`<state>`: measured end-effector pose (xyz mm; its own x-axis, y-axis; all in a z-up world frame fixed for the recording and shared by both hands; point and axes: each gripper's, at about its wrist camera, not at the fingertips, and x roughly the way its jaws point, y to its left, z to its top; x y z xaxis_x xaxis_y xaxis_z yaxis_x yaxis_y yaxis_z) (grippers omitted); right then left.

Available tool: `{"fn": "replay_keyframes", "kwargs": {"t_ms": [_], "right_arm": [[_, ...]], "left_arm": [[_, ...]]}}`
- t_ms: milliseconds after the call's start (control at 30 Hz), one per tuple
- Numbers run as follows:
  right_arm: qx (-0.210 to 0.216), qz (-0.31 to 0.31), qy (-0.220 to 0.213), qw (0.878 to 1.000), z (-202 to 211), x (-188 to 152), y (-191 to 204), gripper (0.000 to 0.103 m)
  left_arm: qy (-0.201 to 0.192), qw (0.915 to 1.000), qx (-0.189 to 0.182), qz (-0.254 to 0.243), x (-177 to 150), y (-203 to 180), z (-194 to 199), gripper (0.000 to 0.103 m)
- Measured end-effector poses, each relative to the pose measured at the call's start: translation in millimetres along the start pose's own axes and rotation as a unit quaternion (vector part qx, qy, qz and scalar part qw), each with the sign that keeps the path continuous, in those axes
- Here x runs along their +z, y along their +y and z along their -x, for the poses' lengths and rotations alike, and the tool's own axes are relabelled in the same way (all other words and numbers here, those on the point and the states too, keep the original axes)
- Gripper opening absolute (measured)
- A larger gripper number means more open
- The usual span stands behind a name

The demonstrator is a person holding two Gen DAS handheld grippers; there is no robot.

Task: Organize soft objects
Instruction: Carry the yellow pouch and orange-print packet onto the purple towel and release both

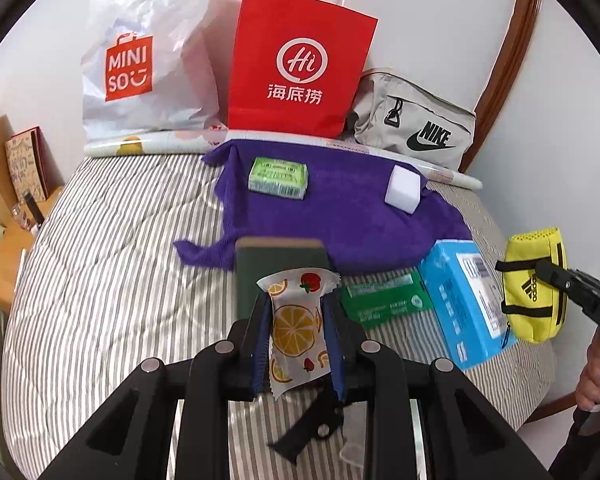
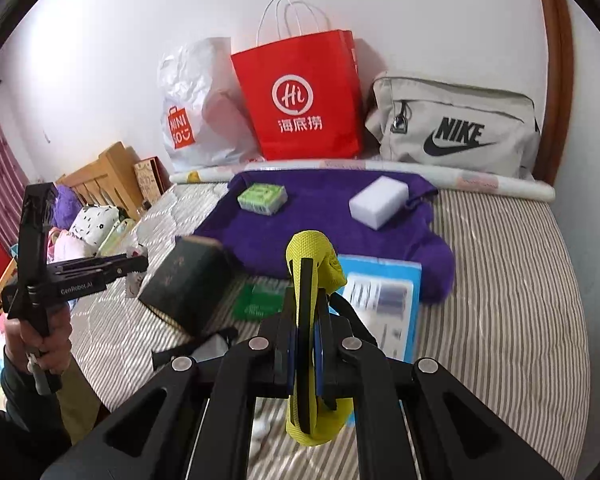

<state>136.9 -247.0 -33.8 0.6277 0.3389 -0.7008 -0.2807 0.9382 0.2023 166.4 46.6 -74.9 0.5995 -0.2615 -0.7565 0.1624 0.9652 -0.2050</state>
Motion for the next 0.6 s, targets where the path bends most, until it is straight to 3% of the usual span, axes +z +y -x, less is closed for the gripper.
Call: {"fn": "replay_keyframes", "kwargs": {"t_ms": [367,600], "right_arm": [[0.000,0.010,-0.012,1.000,-27,53,-13,0.007],[-0.028,0.036,-0.016,0.999,-58,84,-22,0.007]], "left_arm": [[0.003,1.0000,0.004,-0.001,40,2,-31,0.024],[0.015,0.9998,0.009,0.004,65,9,-59,0.024]]}}
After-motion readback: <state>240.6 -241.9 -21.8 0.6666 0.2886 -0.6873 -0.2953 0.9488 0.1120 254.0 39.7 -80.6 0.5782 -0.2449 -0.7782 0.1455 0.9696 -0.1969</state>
